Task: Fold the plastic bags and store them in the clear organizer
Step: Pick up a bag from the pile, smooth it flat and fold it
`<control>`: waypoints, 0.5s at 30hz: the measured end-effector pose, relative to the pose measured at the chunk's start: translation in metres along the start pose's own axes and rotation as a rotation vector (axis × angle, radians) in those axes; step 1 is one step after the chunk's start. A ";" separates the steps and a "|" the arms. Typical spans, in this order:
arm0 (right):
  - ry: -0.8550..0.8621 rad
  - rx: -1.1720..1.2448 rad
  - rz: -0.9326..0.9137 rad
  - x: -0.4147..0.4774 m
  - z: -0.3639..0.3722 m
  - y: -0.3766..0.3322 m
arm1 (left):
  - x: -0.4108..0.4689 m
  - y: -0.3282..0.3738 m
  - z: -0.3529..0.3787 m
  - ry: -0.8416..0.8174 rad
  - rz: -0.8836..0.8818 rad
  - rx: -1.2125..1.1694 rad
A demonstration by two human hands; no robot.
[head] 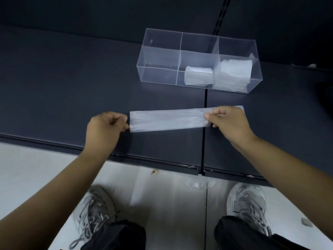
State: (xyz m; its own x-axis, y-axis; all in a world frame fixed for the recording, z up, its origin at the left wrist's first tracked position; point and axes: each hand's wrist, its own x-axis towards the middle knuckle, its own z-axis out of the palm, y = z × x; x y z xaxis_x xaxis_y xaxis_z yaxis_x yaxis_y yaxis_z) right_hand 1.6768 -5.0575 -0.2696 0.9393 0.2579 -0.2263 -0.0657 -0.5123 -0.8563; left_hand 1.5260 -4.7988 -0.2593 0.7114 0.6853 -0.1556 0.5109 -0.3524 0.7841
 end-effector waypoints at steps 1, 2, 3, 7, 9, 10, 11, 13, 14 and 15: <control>0.005 -0.010 0.013 0.002 0.000 0.000 | -0.007 0.005 0.005 0.122 0.163 0.142; 0.004 -0.024 0.025 0.003 0.001 0.000 | -0.017 0.011 0.012 0.191 0.368 0.251; 0.006 -0.036 0.033 0.005 0.002 0.000 | -0.028 0.015 0.022 0.173 0.565 0.309; 0.027 -0.081 0.065 0.009 0.007 -0.002 | -0.051 0.017 0.063 -0.294 0.733 0.642; 0.018 -0.144 0.079 0.010 0.008 -0.005 | -0.047 0.009 0.071 -0.363 0.654 0.860; 0.037 -0.200 0.059 0.008 0.009 -0.007 | -0.046 0.004 0.073 -0.364 0.635 0.925; 0.089 -0.288 -0.017 0.004 0.010 -0.009 | -0.045 0.001 0.074 -0.358 0.628 0.959; 0.176 -0.470 -0.343 -0.009 0.020 -0.017 | -0.044 0.000 0.076 -0.347 0.622 0.972; 0.117 -0.530 -0.511 -0.017 0.028 -0.020 | -0.045 0.000 0.077 -0.350 0.617 0.970; -0.015 -0.576 -0.621 -0.024 0.037 -0.021 | -0.045 0.000 0.077 -0.352 0.618 0.965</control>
State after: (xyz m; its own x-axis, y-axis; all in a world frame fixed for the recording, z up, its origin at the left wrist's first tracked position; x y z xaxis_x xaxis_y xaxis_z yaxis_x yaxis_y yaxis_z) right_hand 1.6436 -5.0227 -0.2632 0.7430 0.6395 0.1975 0.6469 -0.6102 -0.4575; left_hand 1.5313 -4.8786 -0.2989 0.9800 0.0725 -0.1852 0.0800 -0.9962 0.0337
